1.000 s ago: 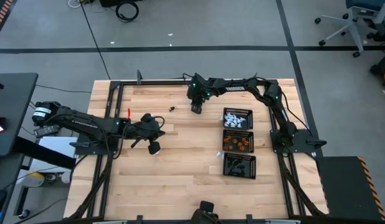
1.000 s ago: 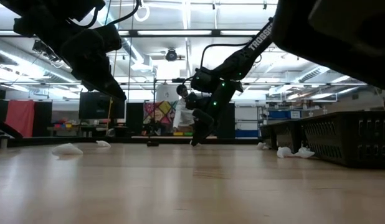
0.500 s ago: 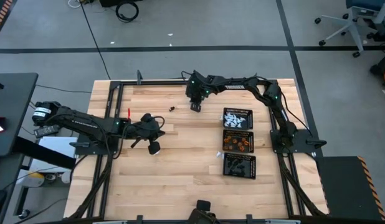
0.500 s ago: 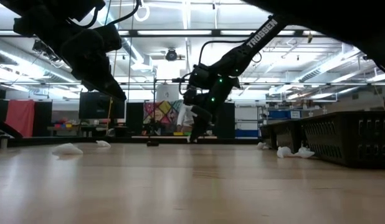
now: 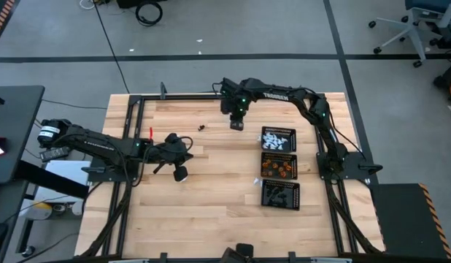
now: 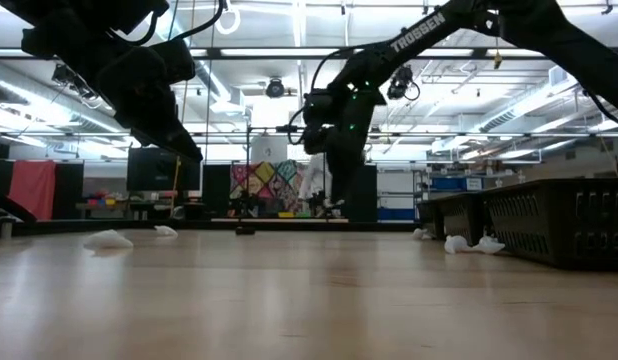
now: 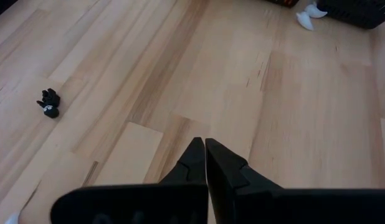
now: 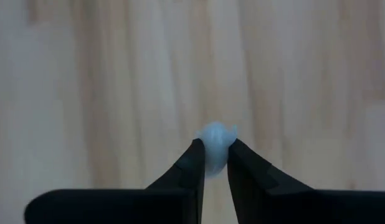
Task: Sort Halloween decoration
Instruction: Put the white ghost toy into the top black bin, then put the black ghost toy into the bottom black bin
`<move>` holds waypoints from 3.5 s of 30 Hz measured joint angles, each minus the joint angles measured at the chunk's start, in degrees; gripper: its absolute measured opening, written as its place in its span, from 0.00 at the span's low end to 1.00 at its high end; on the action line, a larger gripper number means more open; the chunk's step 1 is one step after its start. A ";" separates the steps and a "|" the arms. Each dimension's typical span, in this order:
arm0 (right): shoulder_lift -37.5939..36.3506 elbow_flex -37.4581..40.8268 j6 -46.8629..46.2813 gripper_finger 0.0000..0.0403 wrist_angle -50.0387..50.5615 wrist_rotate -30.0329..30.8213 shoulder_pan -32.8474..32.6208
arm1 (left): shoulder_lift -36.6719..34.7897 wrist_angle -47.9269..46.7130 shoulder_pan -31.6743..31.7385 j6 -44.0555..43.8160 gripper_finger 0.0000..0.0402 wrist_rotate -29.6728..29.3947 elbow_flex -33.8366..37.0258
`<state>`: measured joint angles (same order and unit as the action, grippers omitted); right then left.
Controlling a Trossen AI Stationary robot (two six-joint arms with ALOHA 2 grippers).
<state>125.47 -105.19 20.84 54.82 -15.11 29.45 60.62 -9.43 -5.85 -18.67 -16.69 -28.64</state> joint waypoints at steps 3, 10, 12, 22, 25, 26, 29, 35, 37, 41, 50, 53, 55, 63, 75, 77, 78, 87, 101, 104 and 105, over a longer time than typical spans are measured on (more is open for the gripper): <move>0.00 -2.70 0.61 0.15 9.14 -0.10 -0.09 | 0.00 0.00 0.00 0.01 0.00 0.00 0.00; -0.11 -5.50 0.81 0.15 25.74 -1.33 -0.09 | 0.00 0.00 0.00 0.00 0.00 0.00 0.00; -0.11 -5.50 0.83 0.16 29.79 -1.29 -0.09 | 0.00 -0.10 0.00 0.00 0.00 0.00 -0.02; -0.24 -5.50 -2.23 0.16 35.13 -1.34 -0.09 | 0.00 -0.26 0.00 -0.04 0.00 0.00 0.00; -0.35 -4.86 -3.84 0.16 35.17 -0.69 -0.09 | 0.00 -0.28 -0.15 -0.44 0.00 0.51 0.00; -0.35 -4.45 -4.30 0.16 35.16 -0.63 -0.09 | 0.00 -0.31 -0.15 -0.65 0.00 0.82 0.00; -1.47 -2.52 -5.11 0.16 35.16 -0.88 0.20 | 0.00 -0.35 -0.15 -0.79 0.00 1.50 0.00; -5.11 3.58 -6.16 0.16 35.20 -0.73 0.26 | 0.00 -0.35 -0.14 -0.51 0.00 1.55 0.00; -6.42 6.17 -6.30 0.16 35.20 0.29 0.37 | 0.00 -0.35 -0.15 -0.15 0.00 1.55 0.00; -7.33 11.04 -6.34 0.16 35.17 1.02 0.86 | 0.00 -0.35 -0.13 0.04 0.00 1.55 0.00; -7.37 19.40 -7.79 0.16 30.55 3.46 1.33 | 0.00 -0.33 -0.13 0.04 0.00 1.55 0.00; -7.34 20.78 -8.47 0.17 28.90 3.52 1.38 | 0.00 -0.33 -0.13 0.04 0.00 1.55 0.00; -7.34 21.28 -8.48 0.19 28.13 3.64 1.38 | 0.00 -0.33 -0.13 0.02 0.00 1.55 0.00; -7.34 21.17 -8.70 0.29 30.39 3.65 1.38 | 0.00 -0.33 -0.13 0.02 0.00 1.57 0.00; -7.61 4.24 -12.32 0.29 32.68 14.87 -5.59 | 0.00 -0.28 -0.05 1.58 0.00 1.41 0.00; -7.61 1.85 -13.60 0.29 29.72 15.31 -7.03 | 0.00 -0.28 -0.04 1.46 0.00 0.81 0.00; -7.61 1.10 -14.61 0.29 28.35 14.83 -7.61 | 0.00 -0.28 -0.04 1.46 0.00 0.77 0.00; -7.51 1.40 -23.23 0.31 -1.26 3.29 -11.25 | 0.02 -0.50 2.28 -2.23 0.15 -0.34 0.00; -6.25 10.63 -31.78 0.50 -36.67 7.92 -11.58 | 0.00 15.04 -4.83 -1.21 0.18 5.72 0.04; -3.30 7.15 -32.38 0.49 -38.09 7.99 -11.76 | -0.25 17.47 -5.37 -1.20 0.17 5.77 0.04; -2.23 6.14 -32.63 0.49 -37.33 7.97 -11.67 | -0.46 17.43 -5.35 -1.25 0.17 5.80 0.04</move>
<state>123.24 -99.05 -11.79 17.48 -7.15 17.78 60.16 8.00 -11.20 -19.92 -10.89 -28.60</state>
